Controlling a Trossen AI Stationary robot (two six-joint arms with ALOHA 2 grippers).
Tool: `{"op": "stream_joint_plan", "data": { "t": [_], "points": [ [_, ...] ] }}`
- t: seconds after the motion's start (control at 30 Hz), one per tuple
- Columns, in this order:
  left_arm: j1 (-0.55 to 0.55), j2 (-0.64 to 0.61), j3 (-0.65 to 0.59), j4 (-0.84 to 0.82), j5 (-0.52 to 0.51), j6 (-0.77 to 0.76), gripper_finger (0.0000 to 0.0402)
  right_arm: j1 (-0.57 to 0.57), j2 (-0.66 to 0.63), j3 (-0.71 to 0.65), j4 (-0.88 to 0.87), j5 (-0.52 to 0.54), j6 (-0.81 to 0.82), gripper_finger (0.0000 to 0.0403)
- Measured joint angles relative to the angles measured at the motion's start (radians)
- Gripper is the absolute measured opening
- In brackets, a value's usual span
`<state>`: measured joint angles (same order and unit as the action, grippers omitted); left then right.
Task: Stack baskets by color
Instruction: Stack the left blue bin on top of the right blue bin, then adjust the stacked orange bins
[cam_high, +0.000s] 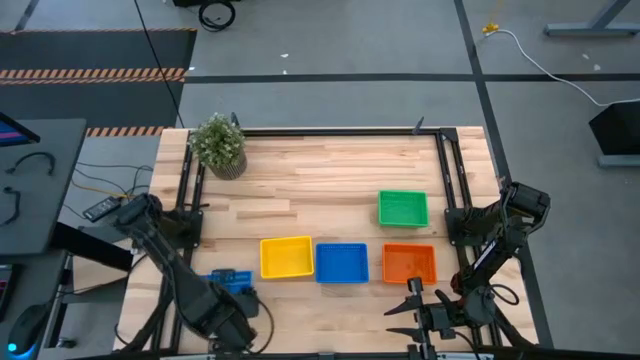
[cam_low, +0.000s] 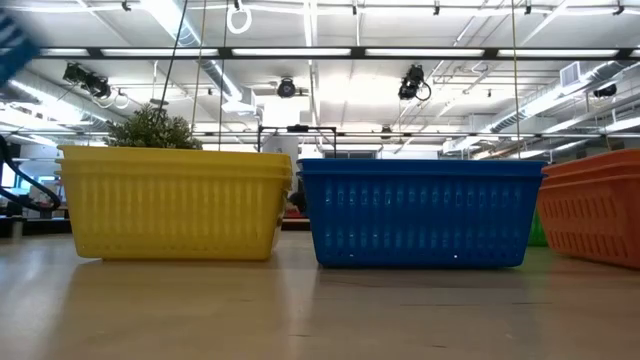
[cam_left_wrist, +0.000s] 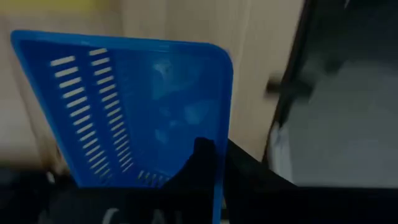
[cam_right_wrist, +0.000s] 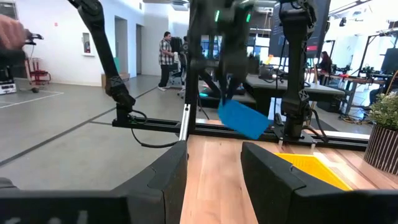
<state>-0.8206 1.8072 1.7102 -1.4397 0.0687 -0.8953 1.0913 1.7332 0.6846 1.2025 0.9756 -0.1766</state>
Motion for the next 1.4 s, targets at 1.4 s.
{"op": "stream_joint_plan", "data": {
  "t": [1.4],
  "points": [
    [0.455, 0.34, 0.212, 0.617, -0.293, 0.593, 0.0073, 0.189, -0.044, 0.0, 0.006, 0.309, -0.006, 0.0155]
  ]
}}
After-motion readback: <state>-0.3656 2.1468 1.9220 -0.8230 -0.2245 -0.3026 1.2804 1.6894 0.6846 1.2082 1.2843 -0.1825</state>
